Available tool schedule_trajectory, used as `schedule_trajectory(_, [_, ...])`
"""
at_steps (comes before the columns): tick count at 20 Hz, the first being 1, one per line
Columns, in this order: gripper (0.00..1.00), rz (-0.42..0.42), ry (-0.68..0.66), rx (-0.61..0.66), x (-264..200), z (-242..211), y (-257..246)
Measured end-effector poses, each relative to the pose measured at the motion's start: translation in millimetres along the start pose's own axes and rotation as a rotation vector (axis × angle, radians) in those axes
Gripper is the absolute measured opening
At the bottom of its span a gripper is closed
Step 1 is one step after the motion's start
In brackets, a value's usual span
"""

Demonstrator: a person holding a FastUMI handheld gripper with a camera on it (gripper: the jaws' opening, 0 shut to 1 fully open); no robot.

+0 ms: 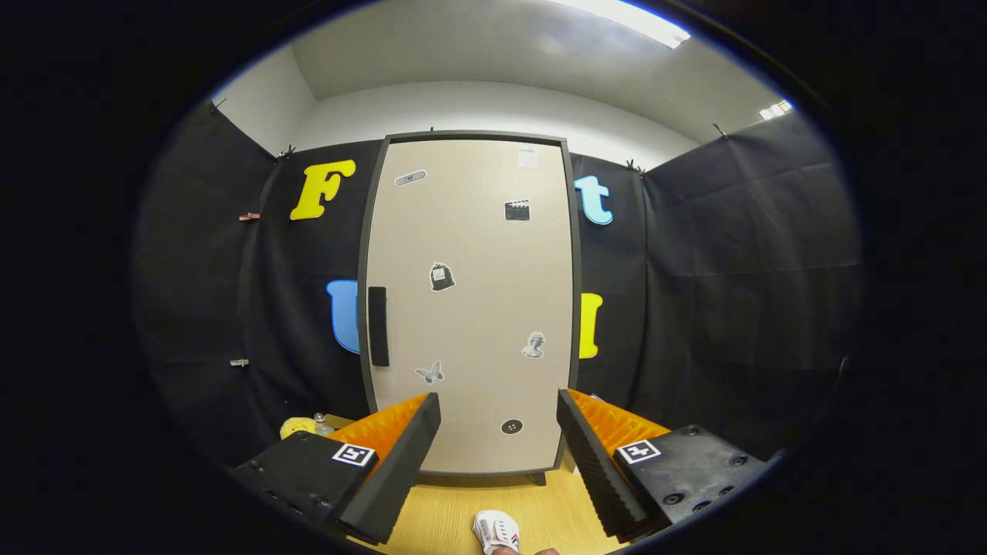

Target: Open the shoe cabinet door, grab the shoes and put them into the shoe cabinet, then close the shoe cabinet door.

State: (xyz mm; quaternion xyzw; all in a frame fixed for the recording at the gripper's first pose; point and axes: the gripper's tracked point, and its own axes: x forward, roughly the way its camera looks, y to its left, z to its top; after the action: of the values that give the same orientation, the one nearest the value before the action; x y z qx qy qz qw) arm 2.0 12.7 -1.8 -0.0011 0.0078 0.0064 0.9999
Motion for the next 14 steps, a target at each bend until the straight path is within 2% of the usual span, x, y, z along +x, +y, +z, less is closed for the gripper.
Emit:
schedule_trajectory(8, [0.98, -0.001, 0.044, -0.003, 20.7, -10.8, 11.9])
schedule_trajectory(14, [0.98, 0.035, 0.013, 0.006, 50.9, 10.8, 37.3])
